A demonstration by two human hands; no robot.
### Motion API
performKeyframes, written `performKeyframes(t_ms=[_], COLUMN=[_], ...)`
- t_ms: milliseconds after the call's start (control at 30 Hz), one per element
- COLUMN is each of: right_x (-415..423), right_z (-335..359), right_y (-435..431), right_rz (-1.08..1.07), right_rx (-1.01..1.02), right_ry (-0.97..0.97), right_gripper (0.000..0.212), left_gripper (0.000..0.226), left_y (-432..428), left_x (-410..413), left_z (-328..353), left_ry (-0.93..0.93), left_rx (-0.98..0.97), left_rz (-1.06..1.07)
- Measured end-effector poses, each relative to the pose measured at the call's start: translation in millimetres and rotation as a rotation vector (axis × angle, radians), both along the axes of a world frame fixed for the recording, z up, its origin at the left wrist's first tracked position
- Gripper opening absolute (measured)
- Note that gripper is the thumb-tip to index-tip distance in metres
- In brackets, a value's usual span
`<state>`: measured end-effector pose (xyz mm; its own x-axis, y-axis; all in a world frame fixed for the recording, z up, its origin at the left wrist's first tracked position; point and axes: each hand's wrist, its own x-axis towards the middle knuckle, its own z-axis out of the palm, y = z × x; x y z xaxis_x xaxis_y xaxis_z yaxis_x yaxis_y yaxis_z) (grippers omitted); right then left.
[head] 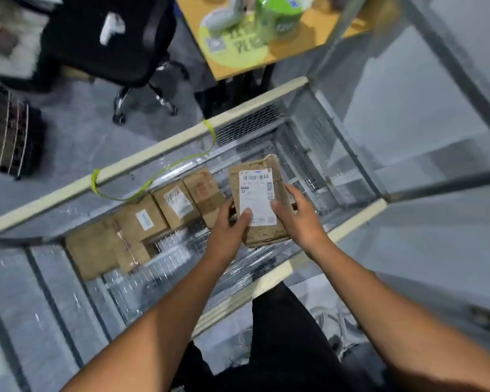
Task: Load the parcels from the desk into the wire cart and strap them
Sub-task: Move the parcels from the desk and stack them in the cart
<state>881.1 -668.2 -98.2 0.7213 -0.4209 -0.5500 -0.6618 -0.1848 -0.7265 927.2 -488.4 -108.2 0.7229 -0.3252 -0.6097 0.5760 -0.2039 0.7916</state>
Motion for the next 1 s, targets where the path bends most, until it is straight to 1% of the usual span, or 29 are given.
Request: performKeyframes(t_ms=[67, 133, 200, 233, 267, 400, 467, 533, 567, 633, 700, 767, 800, 833, 900, 967, 1000], right_x=[30, 53, 80, 94, 107, 145, 156, 162, 165, 173, 187, 201, 207, 211, 214, 217, 219], right_z=[-43, -88, -135, -162, -191, -316, -378, -429, -451, -488, -520, -547, -556, -563, -572, -569, -563], right_y=[-29, -52, -69, -76, -82, -96, -97, -93, -90, -79, -65, -53, -49, -47, -49, -52, -53], right_rz=[0.060, 0.134, 0.162, 0.171, 0.186, 0.240, 0.273, 0.301, 0.303, 0.283, 0.267, 0.259, 0.272, 0.304, 0.411, 0.534, 0.585], right_rx=[0.012, 0.034, 0.063, 0.070, 0.070, 0.042, 0.003, -0.065, -0.098, -0.106, -0.061, -0.035, -0.054, -0.099, -0.216, -0.342, -0.386], right_ry=[0.026, 0.102, 0.135, 0.145, 0.150, 0.166, 0.183, 0.210, 0.198, 0.097, 0.003, 0.006, 0.026, 0.043, 0.095, 0.174, 0.205], right_gripper=[0.067, 0.068, 0.067, 0.067, 0.067, 0.068, 0.068, 0.068, 0.067, 0.062, 0.060, 0.061, 0.062, 0.066, 0.074, 0.078, 0.079], left_gripper=[0.053, 0.047, 0.055, 0.059, 0.061, 0.068, 0.070, 0.076, 0.078, 0.075, 0.075, 0.088, 0.096, 0.098, 0.099, 0.093, 0.089], left_y=[-17, -28, -35, -37, -38, -40, -44, -51, -55, -64, -68, -69, -68, -68, -71, -76, -76], left_x=[17, 30, 45, 54, 61, 86, 96, 107, 112, 118, 123, 129, 130, 130, 129, 131, 133], left_z=[-31, -60, -102, -127, -155, -268, -323, -371, -391, -427, -459, -483, -493, -501, -513, -514, -511], left_ry=[-0.052, -0.119, -0.212, -0.247, -0.259, -0.292, -0.314, -0.362, -0.412, -0.494, -0.458, -0.372, -0.317, -0.293, -0.339, -0.373, -0.355], left_rx=[0.141, 0.340, 0.588, 0.673, 0.715, 0.790, 0.854, 0.919, 0.935, 0.941, 0.913, 0.821, 0.804, 0.833, 0.901, 0.950, 0.996], left_rz=[0.026, -0.005, -0.122, -0.171, -0.194, -0.176, -0.157, -0.179, -0.196, -0.200, -0.115, 0.068, 0.110, 0.094, 0.044, -0.009, -0.087])
